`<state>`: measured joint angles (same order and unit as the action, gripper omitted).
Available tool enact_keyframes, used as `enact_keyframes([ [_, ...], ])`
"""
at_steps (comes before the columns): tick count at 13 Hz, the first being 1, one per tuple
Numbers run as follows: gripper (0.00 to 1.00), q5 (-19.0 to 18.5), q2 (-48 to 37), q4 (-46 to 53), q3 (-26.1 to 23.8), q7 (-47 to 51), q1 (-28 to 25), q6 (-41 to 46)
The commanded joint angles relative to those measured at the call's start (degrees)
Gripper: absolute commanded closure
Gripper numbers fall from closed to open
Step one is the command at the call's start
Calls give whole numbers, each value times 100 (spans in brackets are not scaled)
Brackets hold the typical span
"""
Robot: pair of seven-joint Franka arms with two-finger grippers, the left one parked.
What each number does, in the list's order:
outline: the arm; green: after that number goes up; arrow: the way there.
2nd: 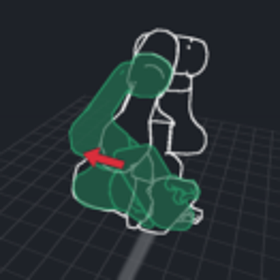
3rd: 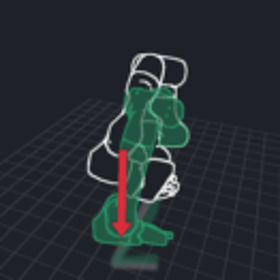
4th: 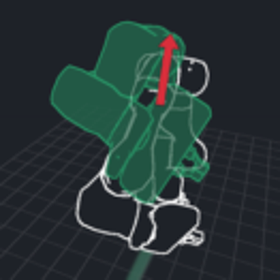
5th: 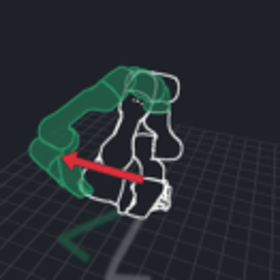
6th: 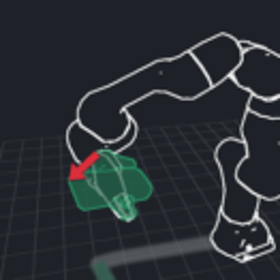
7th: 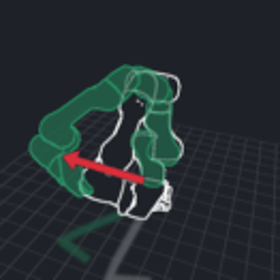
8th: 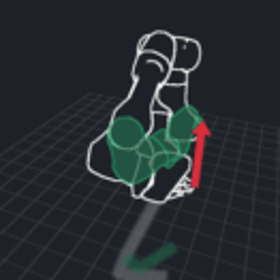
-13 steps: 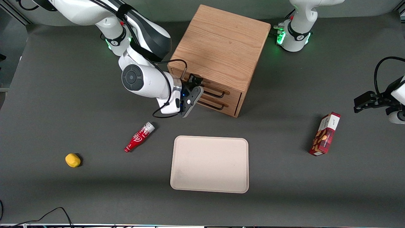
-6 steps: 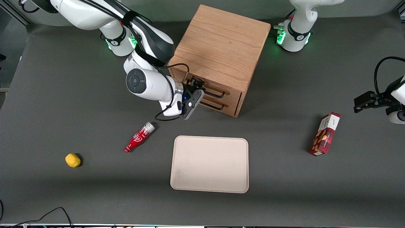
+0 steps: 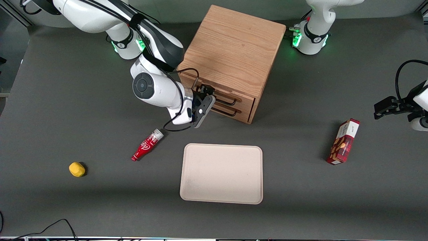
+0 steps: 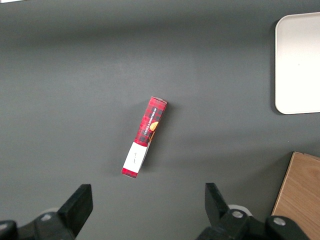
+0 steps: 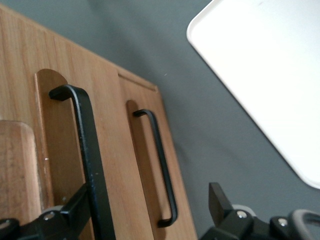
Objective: Open upper drawer
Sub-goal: 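Pull the upper drawer outward by its handle with the right gripper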
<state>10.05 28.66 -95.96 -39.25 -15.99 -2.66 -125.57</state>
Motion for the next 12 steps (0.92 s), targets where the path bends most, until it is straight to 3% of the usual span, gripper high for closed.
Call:
enact_keyframes([
  [1, 0, -248, 7, -19, 102, -132, 73, -274],
  [4, 0, -557, 34, 42, 339, -202, 82, -371],
  [12, 0, -505, 122, 481, 963, -817, 126, -389],
])
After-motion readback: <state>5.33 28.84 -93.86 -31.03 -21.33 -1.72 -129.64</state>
